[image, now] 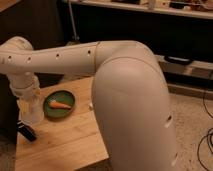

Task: Place the ceramic cup over the eraser

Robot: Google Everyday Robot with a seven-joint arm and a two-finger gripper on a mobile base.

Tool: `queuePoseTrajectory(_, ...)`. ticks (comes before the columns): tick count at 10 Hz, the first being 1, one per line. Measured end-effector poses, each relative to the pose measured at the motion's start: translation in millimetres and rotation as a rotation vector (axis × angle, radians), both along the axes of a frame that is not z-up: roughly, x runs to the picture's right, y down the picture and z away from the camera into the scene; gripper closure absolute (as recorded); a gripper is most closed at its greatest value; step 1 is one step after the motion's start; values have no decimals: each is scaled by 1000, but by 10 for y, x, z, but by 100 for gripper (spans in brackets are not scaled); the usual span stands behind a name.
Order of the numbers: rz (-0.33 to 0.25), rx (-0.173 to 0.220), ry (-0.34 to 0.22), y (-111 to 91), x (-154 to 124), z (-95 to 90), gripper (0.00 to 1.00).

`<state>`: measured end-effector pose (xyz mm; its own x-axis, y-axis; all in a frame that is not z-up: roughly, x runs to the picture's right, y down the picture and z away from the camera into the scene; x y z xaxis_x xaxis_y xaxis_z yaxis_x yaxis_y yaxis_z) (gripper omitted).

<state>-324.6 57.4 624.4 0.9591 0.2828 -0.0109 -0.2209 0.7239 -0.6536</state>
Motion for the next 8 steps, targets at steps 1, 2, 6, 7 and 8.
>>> queuePoseTrajectory(1, 0, -18, -7, 27, -40, 32, 100)
queuePoseTrajectory(2, 0, -33, -15, 38, -69, 44, 100)
queuePoseTrajectory(6, -12, -61, -51, 47, -197, -6, 100)
queuePoseTrajectory(7, -16, -64, -53, 61, -217, -5, 100)
queuePoseTrajectory(8, -20, -69, -57, 83, -241, -5, 100)
